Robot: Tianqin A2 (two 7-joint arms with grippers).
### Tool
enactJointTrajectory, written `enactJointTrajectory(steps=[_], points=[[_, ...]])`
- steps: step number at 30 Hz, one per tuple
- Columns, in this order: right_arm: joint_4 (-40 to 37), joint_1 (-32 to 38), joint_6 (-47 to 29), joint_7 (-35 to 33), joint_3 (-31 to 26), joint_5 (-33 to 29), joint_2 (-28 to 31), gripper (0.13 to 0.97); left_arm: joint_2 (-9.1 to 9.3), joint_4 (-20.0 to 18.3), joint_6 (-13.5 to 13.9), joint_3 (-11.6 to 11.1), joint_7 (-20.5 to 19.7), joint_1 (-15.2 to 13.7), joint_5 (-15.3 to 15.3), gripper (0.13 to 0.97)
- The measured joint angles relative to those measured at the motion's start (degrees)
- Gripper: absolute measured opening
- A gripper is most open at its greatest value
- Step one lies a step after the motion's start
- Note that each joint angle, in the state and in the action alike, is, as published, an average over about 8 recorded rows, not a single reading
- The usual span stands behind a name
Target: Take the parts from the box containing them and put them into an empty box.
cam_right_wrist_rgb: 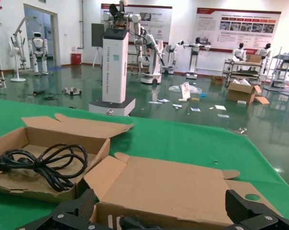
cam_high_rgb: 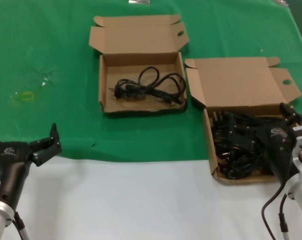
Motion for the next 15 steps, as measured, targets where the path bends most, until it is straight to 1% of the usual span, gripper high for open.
enactJointTrajectory(steps=[15], points=[[0.00,0.00,0.00,0.00,0.00,0.00,0.00,0.966,0.00,0.00,0.00,0.00,0.00,0.00,0.00,0.966]])
